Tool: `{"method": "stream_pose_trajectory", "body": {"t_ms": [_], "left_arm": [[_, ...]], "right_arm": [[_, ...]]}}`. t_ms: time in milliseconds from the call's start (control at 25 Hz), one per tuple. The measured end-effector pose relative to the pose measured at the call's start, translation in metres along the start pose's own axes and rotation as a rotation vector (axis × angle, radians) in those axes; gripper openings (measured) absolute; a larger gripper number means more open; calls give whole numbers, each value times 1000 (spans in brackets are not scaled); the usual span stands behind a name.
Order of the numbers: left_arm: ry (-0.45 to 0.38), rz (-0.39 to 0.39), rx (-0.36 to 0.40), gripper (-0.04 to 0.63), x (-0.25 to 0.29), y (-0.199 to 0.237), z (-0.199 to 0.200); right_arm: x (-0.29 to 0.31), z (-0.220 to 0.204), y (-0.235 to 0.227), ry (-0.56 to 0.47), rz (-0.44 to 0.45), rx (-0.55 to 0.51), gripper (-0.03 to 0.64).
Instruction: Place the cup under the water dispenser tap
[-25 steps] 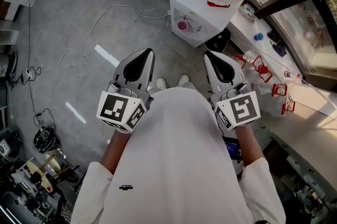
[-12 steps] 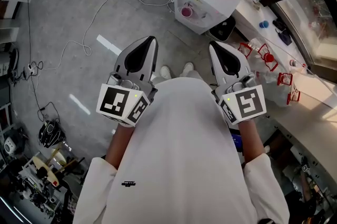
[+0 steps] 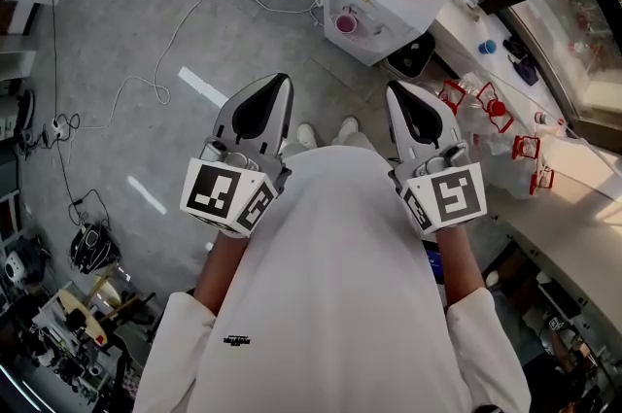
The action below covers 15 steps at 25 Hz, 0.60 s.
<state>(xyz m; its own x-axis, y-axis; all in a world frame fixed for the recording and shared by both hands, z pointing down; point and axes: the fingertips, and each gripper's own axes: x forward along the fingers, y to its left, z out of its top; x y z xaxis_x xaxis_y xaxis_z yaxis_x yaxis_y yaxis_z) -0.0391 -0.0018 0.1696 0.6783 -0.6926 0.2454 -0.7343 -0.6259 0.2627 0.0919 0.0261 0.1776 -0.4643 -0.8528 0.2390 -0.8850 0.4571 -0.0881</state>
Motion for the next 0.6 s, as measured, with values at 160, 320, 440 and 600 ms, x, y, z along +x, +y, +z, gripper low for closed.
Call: {"method": "stream_pose_trajectory", "body": {"t_ms": [160, 320, 440, 600], "left_arm": [[8, -10, 1, 0, -4, -4, -5], [14, -23, 1, 0, -8, -6, -8], [18, -34, 0, 0, -10, -8, -10], [29, -46, -8, 0, -17, -9, -14]], "right_arm": [[-3, -3, 4, -4, -9, 10, 11], [-5, -3, 10, -4, -13, 10, 11], [-9, -3, 14, -5, -22, 11, 11], [-13, -4, 21, -2, -35, 18, 11]]}}
